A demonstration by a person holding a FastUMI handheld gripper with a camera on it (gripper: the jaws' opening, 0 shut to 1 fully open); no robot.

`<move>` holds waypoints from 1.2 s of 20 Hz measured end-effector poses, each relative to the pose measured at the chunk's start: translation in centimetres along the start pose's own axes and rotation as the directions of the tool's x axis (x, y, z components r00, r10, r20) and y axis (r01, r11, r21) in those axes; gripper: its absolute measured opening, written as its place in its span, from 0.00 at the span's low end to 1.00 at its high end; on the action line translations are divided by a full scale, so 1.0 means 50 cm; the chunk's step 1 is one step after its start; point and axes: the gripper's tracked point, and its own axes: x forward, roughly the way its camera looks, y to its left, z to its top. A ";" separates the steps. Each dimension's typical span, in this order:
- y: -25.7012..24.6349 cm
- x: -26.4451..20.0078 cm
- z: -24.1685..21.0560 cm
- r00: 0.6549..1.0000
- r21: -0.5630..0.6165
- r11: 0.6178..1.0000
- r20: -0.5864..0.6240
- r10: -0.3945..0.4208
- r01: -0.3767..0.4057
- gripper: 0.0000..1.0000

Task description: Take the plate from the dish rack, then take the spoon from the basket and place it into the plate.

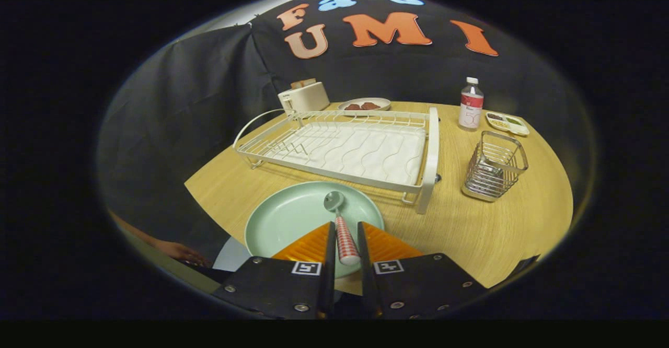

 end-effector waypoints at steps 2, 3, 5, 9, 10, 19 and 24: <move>0.001 -0.007 0.019 1.000 0.016 1.000 0.018 -0.002 0.001 0.29; -0.004 -0.013 0.033 0.999 0.025 1.000 0.032 -0.007 0.007 0.33; -0.016 -0.028 0.075 0.997 0.032 0.999 0.074 -0.026 0.024 0.38; -0.054 -0.083 0.195 0.976 0.025 0.997 0.203 -0.082 0.078 0.55; -0.063 -0.100 0.225 0.966 0.027 0.995 0.239 -0.097 0.093 0.59; -0.133 -0.258 0.446 0.832 0.029 0.969 0.506 -0.225 0.244 0.89; -0.145 -0.336 0.536 0.745 0.044 0.952 0.611 -0.266 0.303 0.93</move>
